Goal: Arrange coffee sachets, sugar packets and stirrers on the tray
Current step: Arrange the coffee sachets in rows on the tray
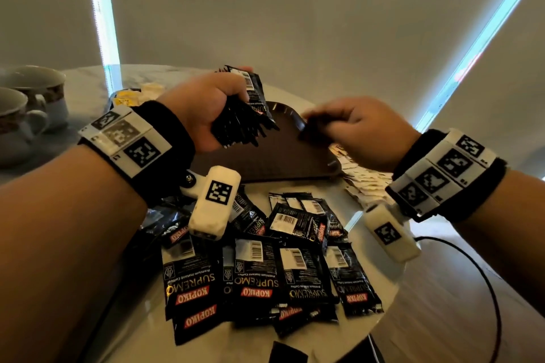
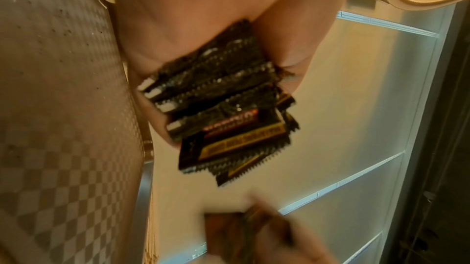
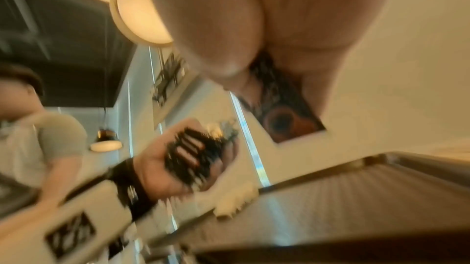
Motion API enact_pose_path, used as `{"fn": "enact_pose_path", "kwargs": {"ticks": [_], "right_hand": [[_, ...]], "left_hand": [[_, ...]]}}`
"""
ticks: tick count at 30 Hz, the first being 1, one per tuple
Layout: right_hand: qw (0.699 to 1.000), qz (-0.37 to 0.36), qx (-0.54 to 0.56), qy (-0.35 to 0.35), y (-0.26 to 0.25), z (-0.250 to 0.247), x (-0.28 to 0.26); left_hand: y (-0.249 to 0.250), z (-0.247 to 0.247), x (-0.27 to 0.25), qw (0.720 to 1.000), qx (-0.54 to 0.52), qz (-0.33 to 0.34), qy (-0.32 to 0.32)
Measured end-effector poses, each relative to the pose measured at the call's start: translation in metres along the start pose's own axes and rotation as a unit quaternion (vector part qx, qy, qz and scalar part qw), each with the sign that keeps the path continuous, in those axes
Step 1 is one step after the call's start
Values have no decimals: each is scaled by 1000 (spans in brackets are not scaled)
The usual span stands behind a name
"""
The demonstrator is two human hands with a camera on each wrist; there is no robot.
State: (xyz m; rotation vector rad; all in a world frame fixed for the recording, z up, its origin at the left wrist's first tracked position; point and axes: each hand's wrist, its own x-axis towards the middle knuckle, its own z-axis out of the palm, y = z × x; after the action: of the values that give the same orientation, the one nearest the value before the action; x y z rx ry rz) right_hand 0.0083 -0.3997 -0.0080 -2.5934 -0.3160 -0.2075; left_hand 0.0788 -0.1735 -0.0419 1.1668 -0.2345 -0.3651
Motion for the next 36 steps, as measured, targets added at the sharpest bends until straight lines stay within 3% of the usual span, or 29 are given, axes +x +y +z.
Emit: {"fn": "enact_pose_path", "kwargs": {"ticks": [2,3,6,8,11,14,16,20,23,24,26,28,31,36], "right_hand": [[989,-71,59,119,-10,-4,1],[983,-110,61,133,-17,-4,3],[981,-189,17,33,-30,9,5],[981,-183,-25,-53,-31,19,6],[981,-176,-54,-61,-30,24,11],[976,-216,-32,-17,-32,24,18],[979,-203,-25,-24,-29,20,17],[992,-79,16,-93,-13,9,1],[988,-1,10,-155,1,5,-7],[976,17,-37,-213,4,3,-11],[924,24,-158,-347,9,5,-18],[879,32,-227,-419,11,14,-25],[871,48,-233,-429,10,28,-31],[893,12,-265,-364,8,34,-26]], "left_hand": [[-1,5,-4,999,31,-35,-22],[-1,9,-6,997,32,-46,-43],[-3,17,-10,986,-24,-23,-161],[-1,19,-14,977,-57,-11,-204],[-2,17,-15,972,-72,7,-225],[-4,20,-13,977,-75,25,-197],[-5,20,-10,979,-80,28,-183],[-3,17,-7,990,-117,34,-76],[-2,14,-7,994,-79,65,-45],[-1,13,-6,994,-76,69,-39],[1,11,-6,994,-79,76,-26],[3,11,-7,994,-75,80,-23],[1,10,-8,995,-65,77,-18],[2,10,-8,995,-69,70,-13]]}}
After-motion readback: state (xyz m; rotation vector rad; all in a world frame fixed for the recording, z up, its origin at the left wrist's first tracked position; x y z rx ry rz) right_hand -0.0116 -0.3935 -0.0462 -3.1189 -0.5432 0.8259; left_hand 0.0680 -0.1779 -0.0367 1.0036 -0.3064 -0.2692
